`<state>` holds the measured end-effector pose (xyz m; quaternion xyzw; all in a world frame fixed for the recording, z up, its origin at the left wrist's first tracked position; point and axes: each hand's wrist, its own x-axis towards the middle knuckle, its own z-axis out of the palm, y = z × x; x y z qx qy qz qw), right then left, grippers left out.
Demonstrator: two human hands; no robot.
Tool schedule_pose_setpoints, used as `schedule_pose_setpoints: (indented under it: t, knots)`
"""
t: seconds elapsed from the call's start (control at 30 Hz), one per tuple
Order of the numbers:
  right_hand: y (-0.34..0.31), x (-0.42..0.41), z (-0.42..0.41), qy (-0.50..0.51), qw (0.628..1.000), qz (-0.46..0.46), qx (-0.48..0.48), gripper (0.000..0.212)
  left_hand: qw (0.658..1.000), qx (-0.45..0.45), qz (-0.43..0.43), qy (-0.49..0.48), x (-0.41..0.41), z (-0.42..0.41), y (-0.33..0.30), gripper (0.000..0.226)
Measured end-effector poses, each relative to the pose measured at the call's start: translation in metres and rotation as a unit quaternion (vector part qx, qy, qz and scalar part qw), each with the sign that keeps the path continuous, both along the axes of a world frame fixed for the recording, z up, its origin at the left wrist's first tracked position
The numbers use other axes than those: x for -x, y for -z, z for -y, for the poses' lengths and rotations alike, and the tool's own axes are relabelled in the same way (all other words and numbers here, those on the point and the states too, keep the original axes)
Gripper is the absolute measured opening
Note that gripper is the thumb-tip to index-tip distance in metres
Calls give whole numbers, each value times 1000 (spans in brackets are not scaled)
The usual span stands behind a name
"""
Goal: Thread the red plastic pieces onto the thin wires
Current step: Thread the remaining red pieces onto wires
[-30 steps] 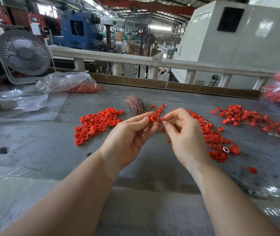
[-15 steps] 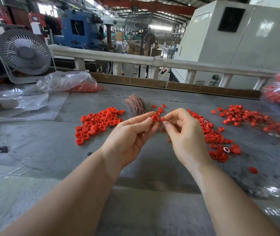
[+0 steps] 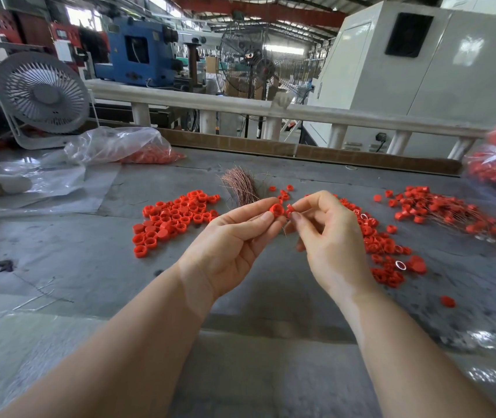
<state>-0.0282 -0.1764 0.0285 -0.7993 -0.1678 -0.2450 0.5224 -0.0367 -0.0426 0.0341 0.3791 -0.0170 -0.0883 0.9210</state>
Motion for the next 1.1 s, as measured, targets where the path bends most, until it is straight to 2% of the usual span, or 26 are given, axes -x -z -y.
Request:
schedule_pose_setpoints:
  t: [0.43, 0.77, 1.1]
  knots:
    - [-4, 4, -1, -45, 998, -17, -40, 25, 1000, 16, 12, 17, 3, -1, -2, 23]
    - [-6, 5, -1, -16, 996, 40, -74, 25, 1000, 10, 15, 4, 3, 0, -2, 22]
    - [-4, 3, -2, -16, 998, 43, -41, 28, 1000, 5, 27, 9, 4, 0, -3, 22]
